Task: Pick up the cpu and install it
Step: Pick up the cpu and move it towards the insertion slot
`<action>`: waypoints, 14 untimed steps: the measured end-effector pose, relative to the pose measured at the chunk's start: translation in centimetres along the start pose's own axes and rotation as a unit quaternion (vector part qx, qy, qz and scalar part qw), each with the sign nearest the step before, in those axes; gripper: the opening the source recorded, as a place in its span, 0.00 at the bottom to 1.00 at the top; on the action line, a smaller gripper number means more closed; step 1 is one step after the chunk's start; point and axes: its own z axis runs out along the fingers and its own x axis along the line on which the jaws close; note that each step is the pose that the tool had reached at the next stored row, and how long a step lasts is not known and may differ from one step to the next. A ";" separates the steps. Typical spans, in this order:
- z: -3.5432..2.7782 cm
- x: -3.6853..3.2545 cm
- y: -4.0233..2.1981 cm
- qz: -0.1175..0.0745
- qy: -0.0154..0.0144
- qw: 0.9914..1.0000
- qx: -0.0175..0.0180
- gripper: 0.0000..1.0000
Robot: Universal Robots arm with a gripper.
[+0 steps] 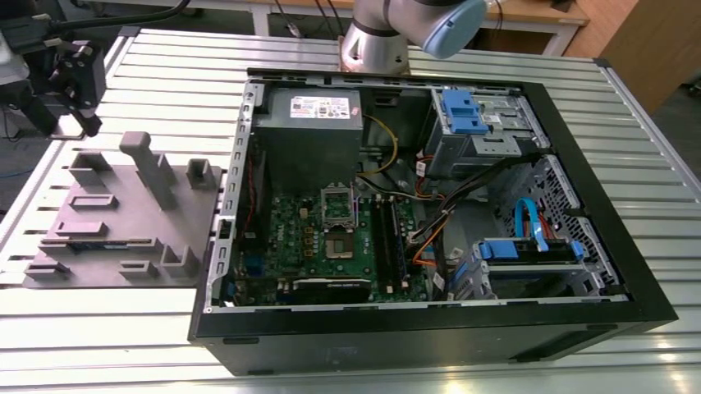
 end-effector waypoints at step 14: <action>0.02 -1.56 0.00 0.000 0.000 1.000 0.000 0.48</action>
